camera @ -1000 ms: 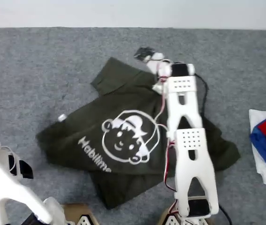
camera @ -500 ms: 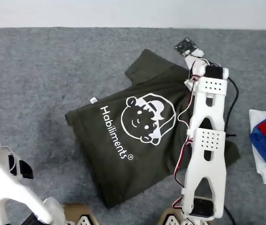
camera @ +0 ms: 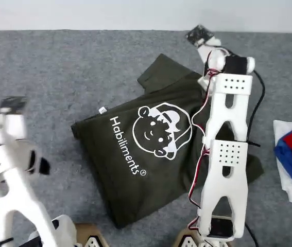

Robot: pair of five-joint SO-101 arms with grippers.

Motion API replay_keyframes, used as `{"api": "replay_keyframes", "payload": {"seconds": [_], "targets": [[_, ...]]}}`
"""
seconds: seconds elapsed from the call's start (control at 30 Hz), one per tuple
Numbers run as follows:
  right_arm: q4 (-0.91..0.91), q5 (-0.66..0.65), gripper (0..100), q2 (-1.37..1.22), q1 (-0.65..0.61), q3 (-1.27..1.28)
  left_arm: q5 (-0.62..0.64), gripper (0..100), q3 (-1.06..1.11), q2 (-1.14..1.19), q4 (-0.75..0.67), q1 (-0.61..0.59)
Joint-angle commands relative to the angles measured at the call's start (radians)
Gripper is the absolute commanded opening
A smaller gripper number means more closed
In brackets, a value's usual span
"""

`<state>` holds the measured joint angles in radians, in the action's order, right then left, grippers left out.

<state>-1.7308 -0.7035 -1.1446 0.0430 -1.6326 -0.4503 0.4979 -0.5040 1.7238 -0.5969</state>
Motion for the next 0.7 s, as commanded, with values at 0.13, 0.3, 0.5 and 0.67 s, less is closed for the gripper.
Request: {"api": "replay_keyframes", "payload": {"seconds": [0.13, 0.3, 0.5, 0.67], "targets": [[-0.071, 0.149, 22.0, 0.168, 0.157, -0.040, 0.276, 20, 0.031, -0.020, 0.034, 0.585], [-0.071, 0.043, 22.0, 0.271, 0.266, 0.176, 0.396, 20, 0.044, -0.015, 0.032, 0.941], [-0.071, -0.130, 22.0, 0.542, 0.317, 0.743, 0.400, 21, 0.093, -0.012, 0.009, 1.022], [-0.065, -0.229, 22.0, 0.808, 0.282, 1.257, 0.400, 21, 0.185, -0.012, -0.075, 0.979]]}}
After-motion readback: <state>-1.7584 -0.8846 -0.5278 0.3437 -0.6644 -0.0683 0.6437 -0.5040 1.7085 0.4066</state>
